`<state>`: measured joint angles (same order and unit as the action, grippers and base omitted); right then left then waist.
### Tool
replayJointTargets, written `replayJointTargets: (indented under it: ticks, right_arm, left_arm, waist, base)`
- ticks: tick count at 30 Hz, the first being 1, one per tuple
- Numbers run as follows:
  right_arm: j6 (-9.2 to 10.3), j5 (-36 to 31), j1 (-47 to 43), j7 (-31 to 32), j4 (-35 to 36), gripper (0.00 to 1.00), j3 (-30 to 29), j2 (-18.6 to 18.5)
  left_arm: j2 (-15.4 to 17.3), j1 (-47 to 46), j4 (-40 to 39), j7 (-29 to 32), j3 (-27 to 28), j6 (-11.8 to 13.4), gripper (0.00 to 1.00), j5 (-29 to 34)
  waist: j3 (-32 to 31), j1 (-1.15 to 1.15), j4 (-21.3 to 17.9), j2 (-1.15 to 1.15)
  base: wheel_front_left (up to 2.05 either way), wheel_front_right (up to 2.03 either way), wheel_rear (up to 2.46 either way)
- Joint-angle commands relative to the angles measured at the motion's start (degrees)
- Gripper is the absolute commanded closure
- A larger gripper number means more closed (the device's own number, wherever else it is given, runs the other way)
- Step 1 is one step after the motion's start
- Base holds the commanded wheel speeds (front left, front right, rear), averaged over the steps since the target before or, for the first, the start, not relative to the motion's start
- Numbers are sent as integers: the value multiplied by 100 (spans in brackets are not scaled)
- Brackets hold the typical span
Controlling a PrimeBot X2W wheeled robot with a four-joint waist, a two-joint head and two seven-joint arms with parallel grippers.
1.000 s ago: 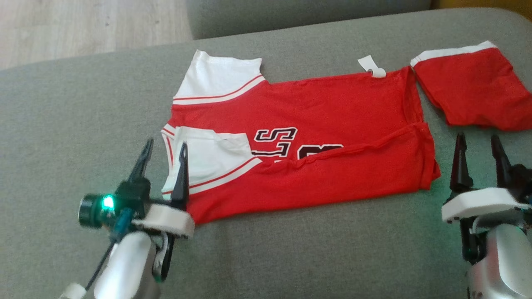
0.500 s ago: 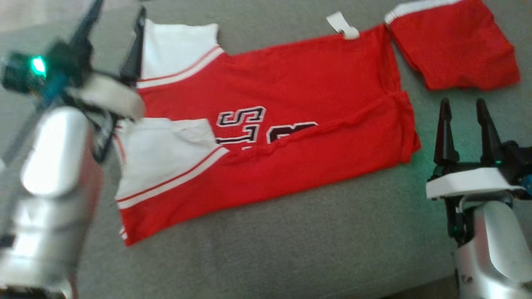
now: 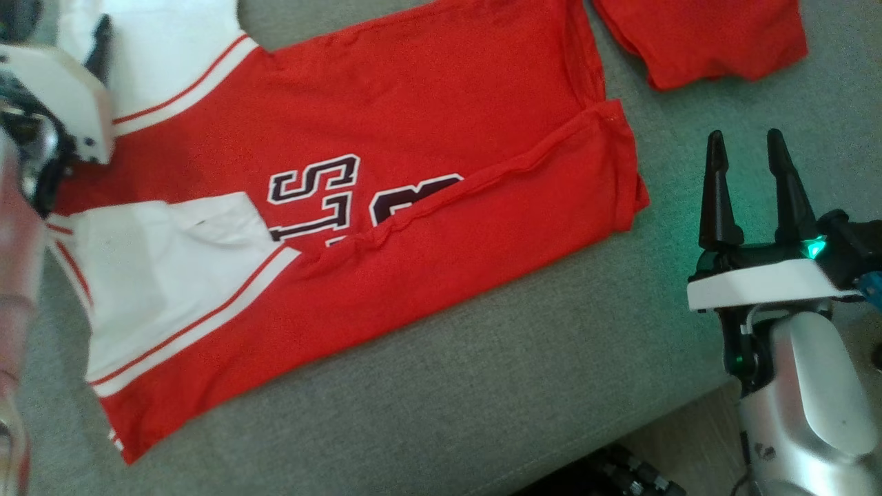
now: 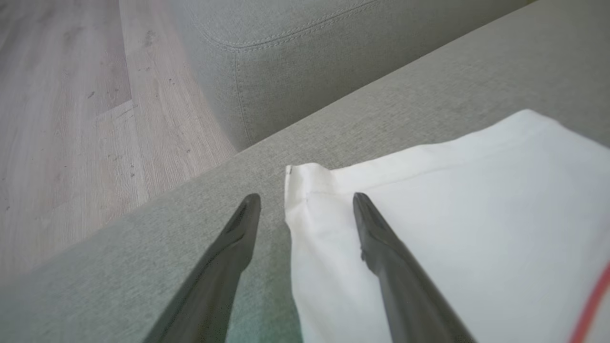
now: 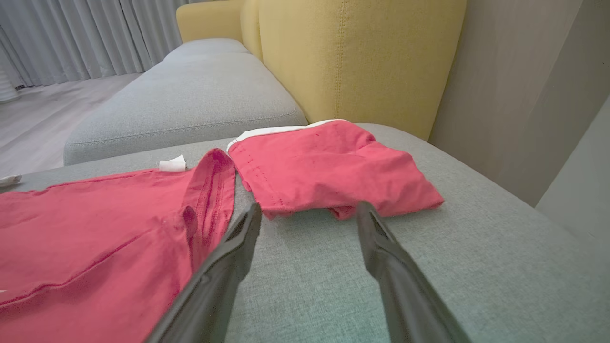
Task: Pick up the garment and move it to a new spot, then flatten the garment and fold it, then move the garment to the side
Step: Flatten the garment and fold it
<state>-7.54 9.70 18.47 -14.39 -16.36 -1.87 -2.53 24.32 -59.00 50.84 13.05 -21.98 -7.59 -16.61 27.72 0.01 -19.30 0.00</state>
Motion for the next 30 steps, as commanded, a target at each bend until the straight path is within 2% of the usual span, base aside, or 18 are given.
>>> replayJointTargets:
  ticks: [1,9,10,11,12,16,20,26,30]
  right_arm:
    - [5,70,83,-60,225,0,151,-35]
    - [5,106,84,-61,277,0,181,-35]
    - [5,99,91,-61,273,0,169,-35]
    - [5,90,98,-61,269,0,152,-35]
    - [5,78,102,-61,266,0,127,-35]
    - [5,-34,131,-61,238,0,-2,-35]
    - [5,-278,179,-61,230,0,-154,-35]
    - [5,-772,285,-3,213,0,-435,-35]
    - [5,-895,476,359,242,0,-465,-135]
  left_arm:
    - [344,-361,19,43,141,11,0,-36]
    - [323,-634,542,295,5,11,0,-126]
    - [284,-637,577,385,-55,11,41,-190]
    - [252,-638,589,460,-118,11,73,-259]
    - [225,-640,582,505,-180,11,100,-328]
    - [169,-640,495,365,-331,11,100,-577]
    - [49,-624,374,-120,-362,10,100,-764]
    - [-257,-482,58,-1113,-483,10,100,-800]
    - [-441,-288,-240,-1589,-610,10,100,-812]
  waist:
    - [128,-1,-126,0]
    - [214,-1,-181,0]
    - [215,-1,-173,0]
    - [213,-1,-160,0]
    - [206,-1,-136,0]
    - [127,-1,9,0]
    - [-42,-1,252,0]
    - [-372,-1,843,0]
    - [-535,-1,1291,0]
  base:
    - [0,0,0]
    - [0,0,0]
    - [0,0,0]
    - [0,0,0]
    - [0,0,0]
    - [0,0,0]
    - [0,0,0]
    - [0,0,0]
    - [0,0,0]
